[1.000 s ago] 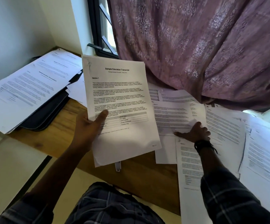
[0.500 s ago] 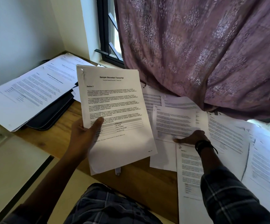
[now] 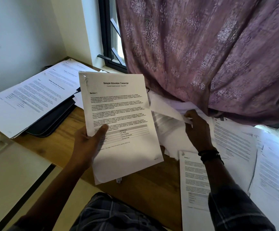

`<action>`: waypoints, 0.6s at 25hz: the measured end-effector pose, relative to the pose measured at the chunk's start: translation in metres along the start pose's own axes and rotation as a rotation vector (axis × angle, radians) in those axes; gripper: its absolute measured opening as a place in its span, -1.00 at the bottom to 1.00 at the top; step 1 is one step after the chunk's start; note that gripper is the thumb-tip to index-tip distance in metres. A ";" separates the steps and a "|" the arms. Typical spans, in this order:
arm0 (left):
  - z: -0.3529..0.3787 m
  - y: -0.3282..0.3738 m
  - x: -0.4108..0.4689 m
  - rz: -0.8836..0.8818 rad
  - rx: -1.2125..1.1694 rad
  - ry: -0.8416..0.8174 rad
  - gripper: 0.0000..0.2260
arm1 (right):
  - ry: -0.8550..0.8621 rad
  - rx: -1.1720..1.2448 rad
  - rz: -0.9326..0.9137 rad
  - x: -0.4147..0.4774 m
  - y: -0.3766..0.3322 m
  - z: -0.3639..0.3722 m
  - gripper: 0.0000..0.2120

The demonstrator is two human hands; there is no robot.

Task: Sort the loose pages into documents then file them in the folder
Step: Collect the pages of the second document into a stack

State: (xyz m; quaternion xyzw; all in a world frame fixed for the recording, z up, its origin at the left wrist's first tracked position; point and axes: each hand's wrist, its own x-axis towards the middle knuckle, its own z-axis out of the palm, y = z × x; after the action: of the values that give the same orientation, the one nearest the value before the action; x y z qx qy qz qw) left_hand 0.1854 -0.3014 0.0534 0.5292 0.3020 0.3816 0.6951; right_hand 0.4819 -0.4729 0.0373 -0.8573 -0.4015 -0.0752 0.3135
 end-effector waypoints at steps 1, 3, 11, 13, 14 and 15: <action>0.002 0.000 0.000 -0.007 -0.006 0.000 -0.75 | 0.051 0.014 -0.055 0.003 -0.007 -0.005 -0.86; 0.004 -0.001 0.002 -0.020 -0.006 0.003 -0.76 | 0.181 0.081 -0.142 0.008 -0.024 -0.016 -0.92; 0.015 -0.011 0.007 -0.095 0.003 0.001 -0.74 | 0.173 0.457 0.179 0.000 -0.050 -0.047 -0.71; 0.018 -0.013 0.007 -0.113 0.018 0.000 -0.72 | 0.074 0.544 0.253 -0.008 -0.048 -0.050 -0.69; 0.020 -0.013 0.007 -0.126 0.023 -0.004 -0.72 | 0.029 0.607 0.286 -0.014 -0.047 -0.052 -0.71; 0.022 -0.013 0.008 -0.144 0.023 -0.011 -0.73 | -0.012 0.676 0.320 -0.018 -0.046 -0.055 -0.74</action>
State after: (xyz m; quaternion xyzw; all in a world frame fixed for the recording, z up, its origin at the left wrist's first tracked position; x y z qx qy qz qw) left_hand 0.2101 -0.3077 0.0459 0.5163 0.3400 0.3243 0.7160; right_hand 0.4424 -0.4949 0.0959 -0.7577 -0.2664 0.1168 0.5841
